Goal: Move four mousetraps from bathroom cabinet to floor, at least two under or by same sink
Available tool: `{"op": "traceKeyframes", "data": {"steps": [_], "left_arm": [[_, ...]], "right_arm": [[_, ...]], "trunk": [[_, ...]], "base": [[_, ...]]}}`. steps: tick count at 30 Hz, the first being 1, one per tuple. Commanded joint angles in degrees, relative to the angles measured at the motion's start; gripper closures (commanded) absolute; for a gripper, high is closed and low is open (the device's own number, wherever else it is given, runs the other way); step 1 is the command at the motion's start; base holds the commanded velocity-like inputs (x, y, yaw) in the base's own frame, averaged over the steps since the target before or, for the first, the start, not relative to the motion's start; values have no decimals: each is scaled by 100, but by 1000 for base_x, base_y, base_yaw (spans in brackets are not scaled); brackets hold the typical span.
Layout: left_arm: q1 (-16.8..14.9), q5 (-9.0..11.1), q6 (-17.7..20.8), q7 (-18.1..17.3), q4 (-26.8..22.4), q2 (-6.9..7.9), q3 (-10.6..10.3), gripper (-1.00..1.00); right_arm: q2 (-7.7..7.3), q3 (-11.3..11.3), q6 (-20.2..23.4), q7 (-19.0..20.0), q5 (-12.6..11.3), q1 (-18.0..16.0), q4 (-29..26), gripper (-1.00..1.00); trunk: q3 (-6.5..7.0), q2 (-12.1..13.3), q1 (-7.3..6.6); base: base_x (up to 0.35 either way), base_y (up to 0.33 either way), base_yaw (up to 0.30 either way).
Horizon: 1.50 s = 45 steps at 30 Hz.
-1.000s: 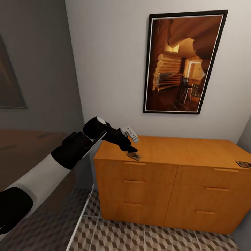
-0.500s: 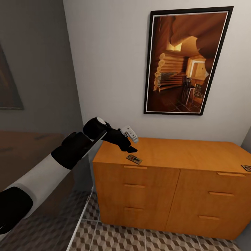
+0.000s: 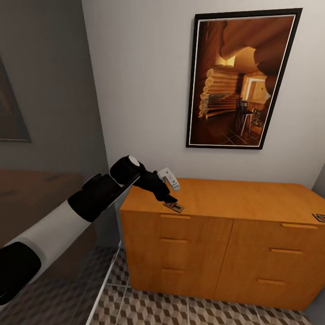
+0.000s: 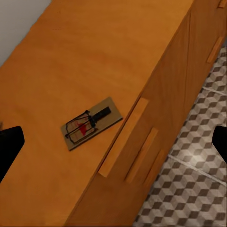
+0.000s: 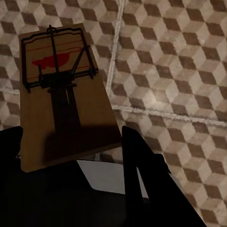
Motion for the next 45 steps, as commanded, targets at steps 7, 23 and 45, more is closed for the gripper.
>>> {"op": "traceKeyframes", "data": {"steps": [7,23,45], "left_arm": [[-6,21,30,2,15,44,-102,-100],[-6,21,30,1,50,49,-121,-100],[-6,21,30,0,37,16,-981,-100]], "right_arm": [[1,43,-16,-10,-43,-3,6,100],[1,43,-16,-10,-43,-4,6,100],[-14,43,-16,-10,-43,-3,6,100]], "trunk": [[-6,-4,0],[-6,-4,0],[-6,-4,0]], "base": [[24,1,0],[143,74,0],[2,1,0]]}}
